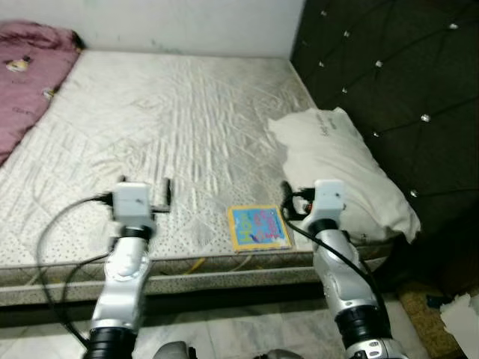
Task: Clean up the room
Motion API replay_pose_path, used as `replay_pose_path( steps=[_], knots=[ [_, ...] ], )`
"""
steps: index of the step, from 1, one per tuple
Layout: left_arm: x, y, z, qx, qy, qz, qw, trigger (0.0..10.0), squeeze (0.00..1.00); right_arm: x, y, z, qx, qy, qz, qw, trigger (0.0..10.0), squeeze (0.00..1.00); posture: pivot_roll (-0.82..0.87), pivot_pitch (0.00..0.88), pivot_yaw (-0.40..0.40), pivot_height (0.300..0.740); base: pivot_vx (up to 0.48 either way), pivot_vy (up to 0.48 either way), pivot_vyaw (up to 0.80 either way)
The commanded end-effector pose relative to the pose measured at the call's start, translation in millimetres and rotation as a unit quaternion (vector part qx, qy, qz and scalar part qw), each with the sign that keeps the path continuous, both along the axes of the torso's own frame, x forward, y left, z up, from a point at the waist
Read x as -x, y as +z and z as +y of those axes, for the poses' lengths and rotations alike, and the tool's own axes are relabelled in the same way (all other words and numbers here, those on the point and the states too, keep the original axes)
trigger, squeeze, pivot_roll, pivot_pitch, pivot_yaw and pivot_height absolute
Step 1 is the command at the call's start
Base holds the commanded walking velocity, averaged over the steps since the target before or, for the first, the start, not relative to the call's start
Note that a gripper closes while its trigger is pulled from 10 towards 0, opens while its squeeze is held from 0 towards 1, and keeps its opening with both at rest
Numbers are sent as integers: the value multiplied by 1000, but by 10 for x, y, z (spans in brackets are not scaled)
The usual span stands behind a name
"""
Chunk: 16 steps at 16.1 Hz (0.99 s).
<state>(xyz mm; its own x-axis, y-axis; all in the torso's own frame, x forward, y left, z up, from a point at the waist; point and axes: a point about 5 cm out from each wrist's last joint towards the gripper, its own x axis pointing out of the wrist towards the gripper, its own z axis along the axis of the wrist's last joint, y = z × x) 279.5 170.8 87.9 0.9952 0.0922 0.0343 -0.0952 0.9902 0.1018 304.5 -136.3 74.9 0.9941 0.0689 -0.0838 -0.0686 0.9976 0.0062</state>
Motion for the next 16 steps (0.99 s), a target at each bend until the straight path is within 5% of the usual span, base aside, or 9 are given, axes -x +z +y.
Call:
replay_pose_path(
  steps=[1,6,16],
  knots=[
    [-3,2,-57,4,-5,3,1000,10000,0,-22,36,-67,3,-8,-4,1000,10000,0,38,0,-50,740,0,0,0],
    [-3,-3,-39,28,-4,1,1000,10000,0,-25,33,-67,5,-6,-3,1000,10000,0,37,0,-52,740,0,68,0],
    [-7,-20,-75,39,-16,9,999,10000,0,-18,20,-69,7,-4,1,1000,10000,0,38,0,-51,740,0,480,0]
  ],
)
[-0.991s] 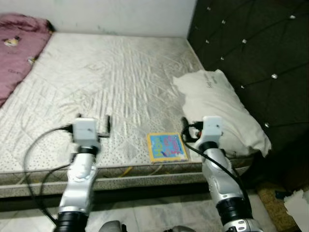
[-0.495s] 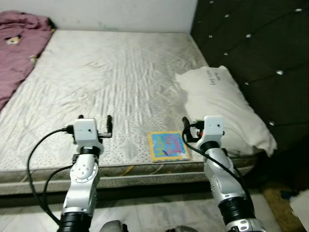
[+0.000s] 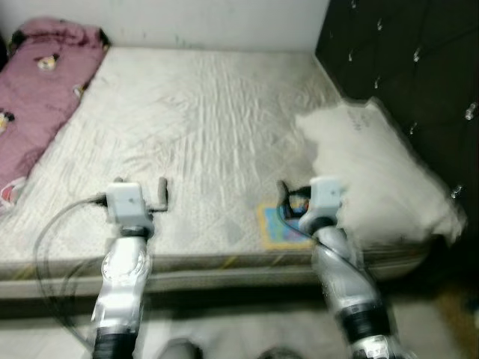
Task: Clean up the room
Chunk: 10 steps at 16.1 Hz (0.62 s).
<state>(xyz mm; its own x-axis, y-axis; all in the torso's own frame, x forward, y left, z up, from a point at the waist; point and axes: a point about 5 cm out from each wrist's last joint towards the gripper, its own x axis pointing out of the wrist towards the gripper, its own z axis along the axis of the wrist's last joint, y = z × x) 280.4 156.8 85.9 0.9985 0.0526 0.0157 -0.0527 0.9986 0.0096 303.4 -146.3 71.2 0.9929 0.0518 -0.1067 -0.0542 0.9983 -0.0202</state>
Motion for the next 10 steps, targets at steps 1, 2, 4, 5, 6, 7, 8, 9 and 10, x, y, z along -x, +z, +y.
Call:
replay_pose_path(
  steps=[1,2,4,5,6,7,8,9,10],
  knots=[
    [2,-1,64,-7,5,3,1000,10000,0,-31,54,31,-7,3,-9,1000,10000,0,38,0,-53,740,0,480,0],
    [2,-3,63,-6,5,4,1000,10000,0,-31,52,30,-6,4,-9,1000,10000,0,38,0,-53,740,0,480,0],
    [0,-7,74,-2,6,6,1000,10000,0,-36,54,33,-5,5,-9,1000,10000,0,38,0,-55,740,0,480,0],
    [2,-13,91,2,10,8,1000,10000,0,-36,54,33,-5,5,-9,1000,10000,0,38,0,-55,740,0,480,0],
    [1,-21,97,6,14,10,1000,10000,0,-37,51,28,-5,5,-9,1000,10000,0,37,0,-56,740,0,480,0],
    [-3,-19,94,6,13,10,1000,10000,0,-41,52,26,-4,5,-8,1000,10000,0,36,0,-57,740,0,480,0],
    [-11,-14,90,6,13,9,1000,10000,0,-48,54,28,-3,7,-8,1000,10000,0,36,0,-59,740,0,480,0],
    [-13,-13,90,7,13,9,1000,10000,0,-50,55,29,-2,7,-8,1000,10000,0,35,0,-60,740,0,480,0],
    [-14,-14,91,8,13,10,1000,10000,0,-55,58,31,-2,7,-8,1000,10000,0,34,0,-60,740,0,480,0]
  ],
)
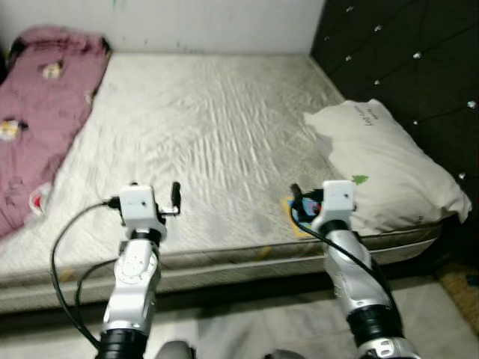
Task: Clean up the room
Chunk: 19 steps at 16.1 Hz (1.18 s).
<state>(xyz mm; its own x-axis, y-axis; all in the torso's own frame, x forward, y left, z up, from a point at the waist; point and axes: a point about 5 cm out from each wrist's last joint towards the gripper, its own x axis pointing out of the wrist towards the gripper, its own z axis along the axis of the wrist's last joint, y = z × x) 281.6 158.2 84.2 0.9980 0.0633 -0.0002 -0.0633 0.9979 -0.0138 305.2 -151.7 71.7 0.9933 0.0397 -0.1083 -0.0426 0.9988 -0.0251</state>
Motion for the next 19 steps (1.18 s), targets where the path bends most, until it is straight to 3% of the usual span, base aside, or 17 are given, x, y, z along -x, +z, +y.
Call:
replay_pose_path(
  steps=[1,4,12,19],
  knots=[
    [-2,2,76,-4,8,3,1000,10000,0,-38,54,86,-4,13,-9,1000,10000,0,34,0,-60,740,0,480,0],
    [-4,19,77,-8,8,-4,1000,10000,0,-40,52,90,-5,13,-8,1000,10000,0,35,0,-59,740,0,409,0],
    [1,64,23,10,-16,-19,1000,10000,0,-43,55,87,-5,11,-7,1000,10000,0,31,0,-61,740,0,0,0],
    [-3,65,15,15,-23,-20,999,10000,0,-54,52,91,-3,13,-7,1000,10000,0,31,0,-61,740,296,0,0]
  ],
)
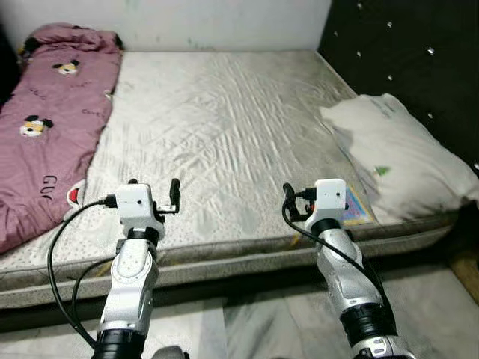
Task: Clean up the room
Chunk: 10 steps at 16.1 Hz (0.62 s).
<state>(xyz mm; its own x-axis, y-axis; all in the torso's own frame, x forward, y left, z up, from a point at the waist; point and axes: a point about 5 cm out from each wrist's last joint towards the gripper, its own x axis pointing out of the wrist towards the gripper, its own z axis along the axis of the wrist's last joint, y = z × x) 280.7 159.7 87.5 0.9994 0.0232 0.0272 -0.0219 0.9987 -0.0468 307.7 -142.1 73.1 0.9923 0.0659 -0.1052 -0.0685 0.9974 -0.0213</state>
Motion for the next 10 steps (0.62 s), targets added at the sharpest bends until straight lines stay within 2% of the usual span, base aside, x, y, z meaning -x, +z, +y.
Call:
replay_pose_path(
  steps=[1,10],
  knots=[
    [-12,33,-1,-1,-3,-6,1000,10000,0,-30,38,-5,-1,0,-5,1000,10000,0,31,0,-61,740,326,0,0],
    [-16,32,-4,-2,-6,-4,1000,10000,0,-36,40,2,0,0,-5,1000,10000,0,33,0,-60,740,337,0,0]
  ],
)
